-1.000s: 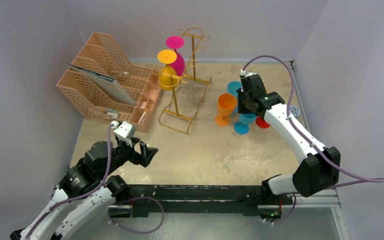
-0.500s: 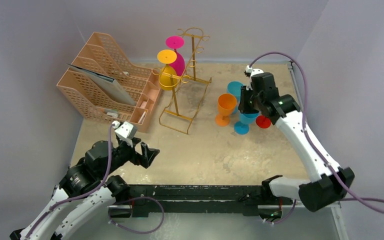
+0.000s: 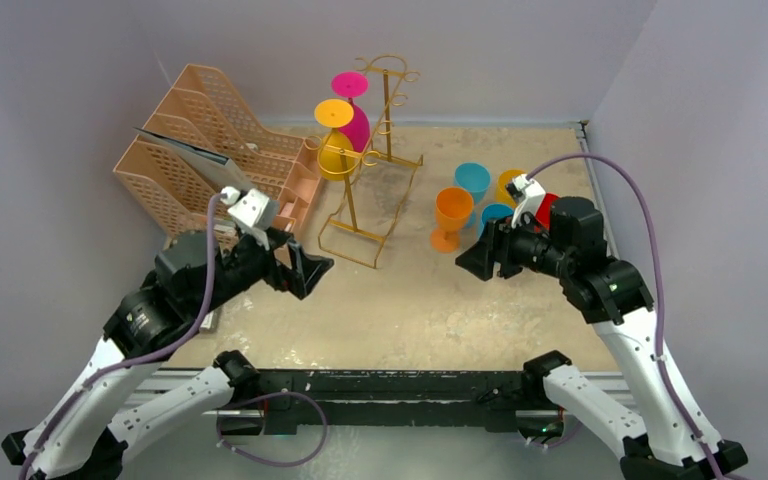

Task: Take the wine glass off the wine glass rack
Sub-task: Pick up the wine glass from the wine rack.

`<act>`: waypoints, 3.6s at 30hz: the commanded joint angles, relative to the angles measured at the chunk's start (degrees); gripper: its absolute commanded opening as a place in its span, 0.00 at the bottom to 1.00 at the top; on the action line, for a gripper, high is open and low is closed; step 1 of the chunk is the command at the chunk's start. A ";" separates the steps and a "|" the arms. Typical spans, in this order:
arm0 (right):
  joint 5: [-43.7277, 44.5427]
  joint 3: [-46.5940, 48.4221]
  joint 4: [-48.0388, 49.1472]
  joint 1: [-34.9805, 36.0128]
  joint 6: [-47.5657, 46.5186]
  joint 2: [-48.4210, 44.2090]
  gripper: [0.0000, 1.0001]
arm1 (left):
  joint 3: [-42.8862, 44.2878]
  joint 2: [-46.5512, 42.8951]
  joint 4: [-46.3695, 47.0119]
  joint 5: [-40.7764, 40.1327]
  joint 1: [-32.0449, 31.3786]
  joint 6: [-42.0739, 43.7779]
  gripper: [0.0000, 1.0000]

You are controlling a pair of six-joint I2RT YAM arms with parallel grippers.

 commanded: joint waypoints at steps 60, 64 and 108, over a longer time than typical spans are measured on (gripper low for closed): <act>-21.42 -10.33 10.45 -0.10 17.85 -3.69 0.77 | 41.87 64.66 24.92 51.15 42.14 -16.00 0.36; -21.43 -10.41 10.45 -0.10 17.89 -3.80 0.78 | 44.30 66.22 22.37 51.51 42.14 -15.38 0.35; -20.50 -10.18 9.17 -0.10 17.94 -3.35 0.78 | 49.45 68.47 18.53 55.16 42.20 -17.27 0.01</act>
